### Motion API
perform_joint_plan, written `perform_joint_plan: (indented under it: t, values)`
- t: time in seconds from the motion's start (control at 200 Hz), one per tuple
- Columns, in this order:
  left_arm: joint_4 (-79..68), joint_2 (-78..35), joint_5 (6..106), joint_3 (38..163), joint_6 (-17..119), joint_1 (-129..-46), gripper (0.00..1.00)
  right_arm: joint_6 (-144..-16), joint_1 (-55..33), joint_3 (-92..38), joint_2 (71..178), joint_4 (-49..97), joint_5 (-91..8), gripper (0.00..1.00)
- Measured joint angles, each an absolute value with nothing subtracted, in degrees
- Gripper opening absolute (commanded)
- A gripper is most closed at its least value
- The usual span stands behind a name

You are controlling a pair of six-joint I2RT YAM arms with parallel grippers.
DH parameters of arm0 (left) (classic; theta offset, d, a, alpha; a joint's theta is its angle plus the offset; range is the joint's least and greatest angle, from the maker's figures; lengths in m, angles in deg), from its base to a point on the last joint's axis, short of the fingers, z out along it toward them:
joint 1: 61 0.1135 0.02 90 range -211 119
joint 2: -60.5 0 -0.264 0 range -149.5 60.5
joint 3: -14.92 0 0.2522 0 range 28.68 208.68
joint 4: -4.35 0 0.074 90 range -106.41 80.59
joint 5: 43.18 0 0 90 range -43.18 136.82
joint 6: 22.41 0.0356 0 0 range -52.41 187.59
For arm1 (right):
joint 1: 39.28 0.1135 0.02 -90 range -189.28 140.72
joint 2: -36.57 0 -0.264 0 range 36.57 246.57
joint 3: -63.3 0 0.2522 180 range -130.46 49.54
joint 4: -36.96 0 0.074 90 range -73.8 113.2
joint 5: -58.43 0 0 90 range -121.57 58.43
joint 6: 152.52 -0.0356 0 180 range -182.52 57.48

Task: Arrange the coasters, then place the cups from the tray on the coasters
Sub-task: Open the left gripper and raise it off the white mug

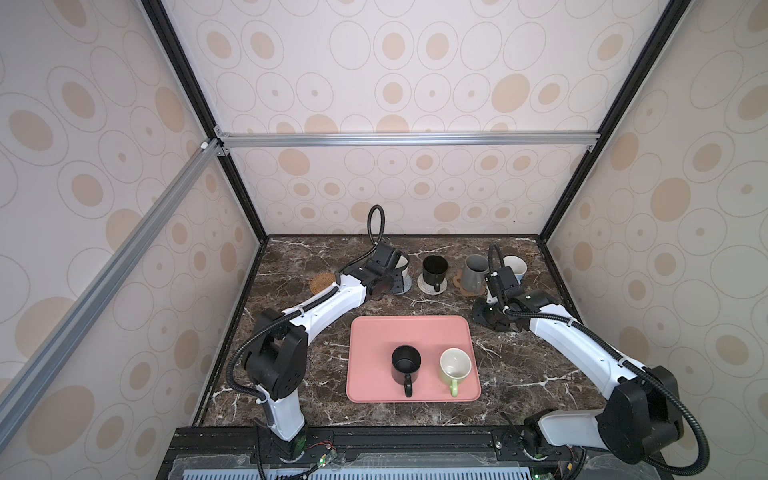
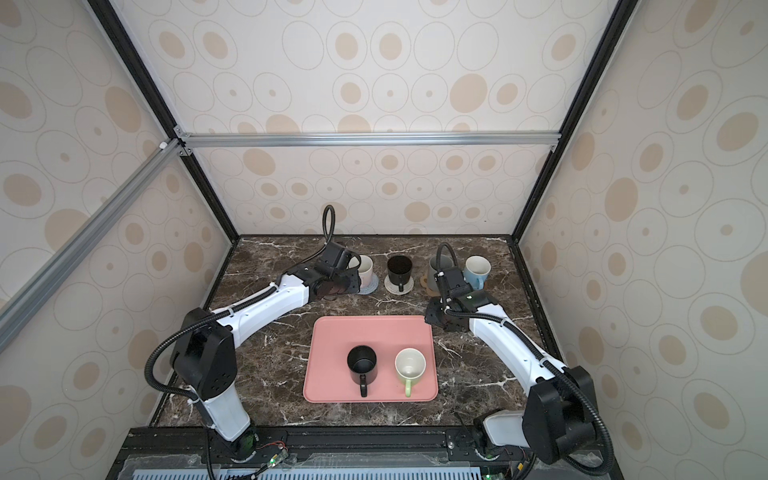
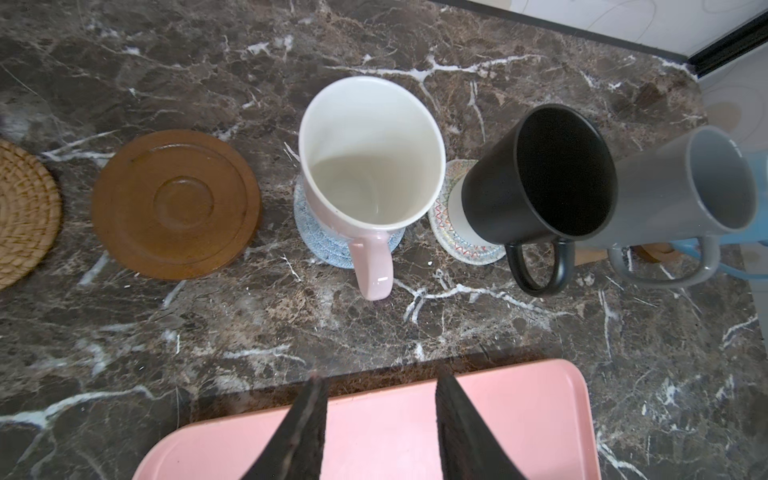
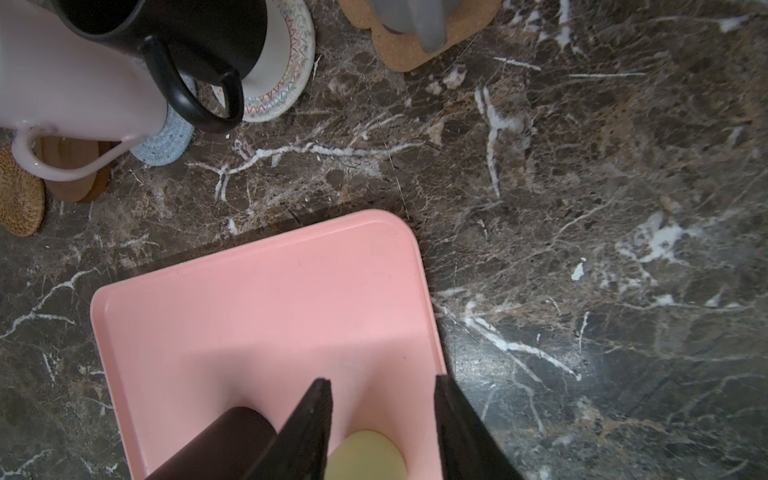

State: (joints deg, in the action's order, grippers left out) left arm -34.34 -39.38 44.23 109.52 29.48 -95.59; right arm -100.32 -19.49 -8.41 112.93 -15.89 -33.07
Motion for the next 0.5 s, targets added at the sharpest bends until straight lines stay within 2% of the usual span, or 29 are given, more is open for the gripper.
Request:
perform_joint_plan:
  t: [0.5]
  values:
    - [-35.43,-19.93,45.01,94.44,29.42,-95.59,0.53,-100.38,-19.49,-12.32,116.99,-18.21,-31.67,0.44]
